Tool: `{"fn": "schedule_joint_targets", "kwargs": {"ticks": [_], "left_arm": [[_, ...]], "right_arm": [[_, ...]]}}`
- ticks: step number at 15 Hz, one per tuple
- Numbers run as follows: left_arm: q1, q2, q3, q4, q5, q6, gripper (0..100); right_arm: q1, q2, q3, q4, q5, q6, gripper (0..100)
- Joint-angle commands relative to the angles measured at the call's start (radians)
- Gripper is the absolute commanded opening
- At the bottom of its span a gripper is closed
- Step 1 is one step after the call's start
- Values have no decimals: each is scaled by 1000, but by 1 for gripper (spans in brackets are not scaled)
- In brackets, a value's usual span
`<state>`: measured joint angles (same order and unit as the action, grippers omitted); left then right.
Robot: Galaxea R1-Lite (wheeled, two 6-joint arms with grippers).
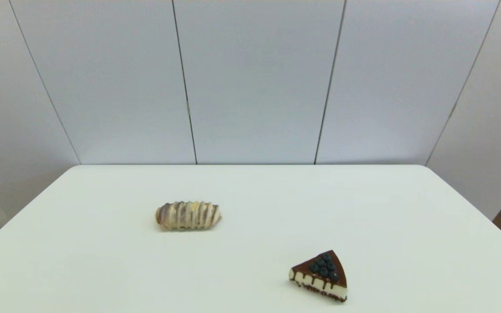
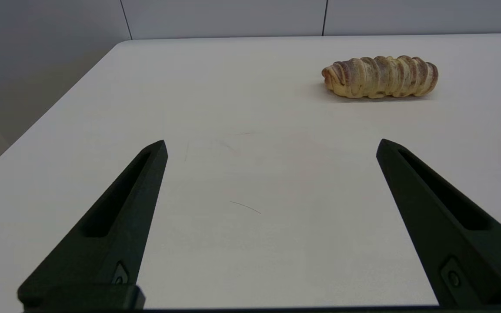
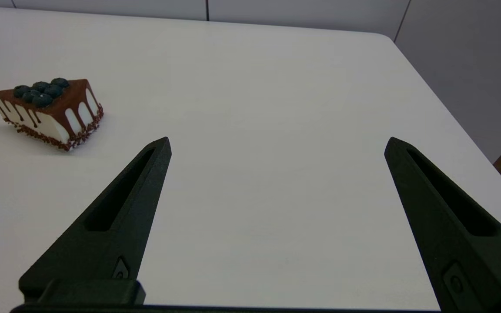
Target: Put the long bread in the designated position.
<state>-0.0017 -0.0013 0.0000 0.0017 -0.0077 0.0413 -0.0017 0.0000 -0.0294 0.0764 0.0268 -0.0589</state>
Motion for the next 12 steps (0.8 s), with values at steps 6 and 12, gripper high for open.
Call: {"fn": "schedule_joint_targets", "kwargs": {"ticks": [6,12], "left_arm": [[0,1,0,0,0,0,100],[0,1,0,0,0,0,100]], "right_arm": [[0,2,0,0,1,2,100],[0,2,0,0,1,2,100]]}}
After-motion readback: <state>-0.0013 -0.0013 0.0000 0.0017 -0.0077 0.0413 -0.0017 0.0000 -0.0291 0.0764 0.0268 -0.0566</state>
